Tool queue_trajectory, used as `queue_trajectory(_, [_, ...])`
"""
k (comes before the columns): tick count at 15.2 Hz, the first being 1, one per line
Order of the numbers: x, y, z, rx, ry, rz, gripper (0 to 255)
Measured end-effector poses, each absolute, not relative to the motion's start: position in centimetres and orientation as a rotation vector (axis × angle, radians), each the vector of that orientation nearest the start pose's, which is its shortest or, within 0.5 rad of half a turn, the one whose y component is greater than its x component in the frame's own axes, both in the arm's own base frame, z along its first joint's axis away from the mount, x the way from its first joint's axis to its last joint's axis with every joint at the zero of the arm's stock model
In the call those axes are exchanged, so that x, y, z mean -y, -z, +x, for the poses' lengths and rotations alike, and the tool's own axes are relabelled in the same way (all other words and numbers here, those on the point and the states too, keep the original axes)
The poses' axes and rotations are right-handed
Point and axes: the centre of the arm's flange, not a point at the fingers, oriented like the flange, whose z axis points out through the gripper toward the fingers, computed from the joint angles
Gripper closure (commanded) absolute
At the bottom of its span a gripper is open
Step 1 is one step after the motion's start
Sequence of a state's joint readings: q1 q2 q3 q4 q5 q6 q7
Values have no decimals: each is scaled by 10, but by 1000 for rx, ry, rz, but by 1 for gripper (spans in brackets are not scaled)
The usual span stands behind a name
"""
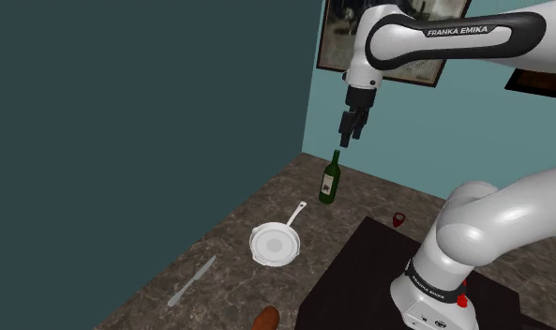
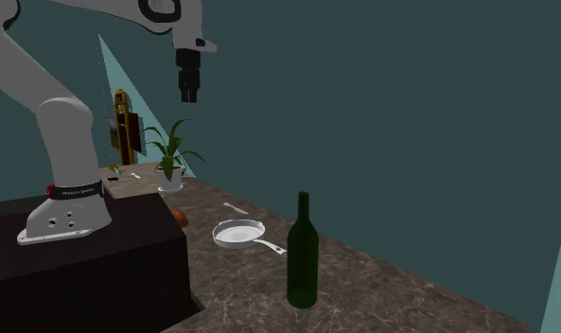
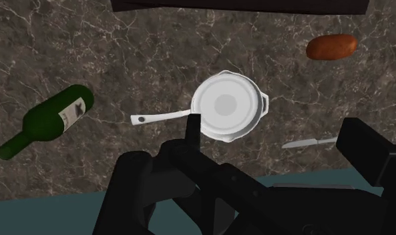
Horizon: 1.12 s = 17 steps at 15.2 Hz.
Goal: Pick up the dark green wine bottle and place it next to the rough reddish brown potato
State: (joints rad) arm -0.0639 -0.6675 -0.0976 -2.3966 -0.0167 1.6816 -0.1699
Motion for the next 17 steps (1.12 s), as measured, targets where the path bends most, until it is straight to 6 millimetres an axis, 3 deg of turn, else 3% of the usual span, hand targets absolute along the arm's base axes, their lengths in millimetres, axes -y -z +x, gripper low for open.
queue_trajectory(17, [233,-431,414,22,-15,-3124,0])
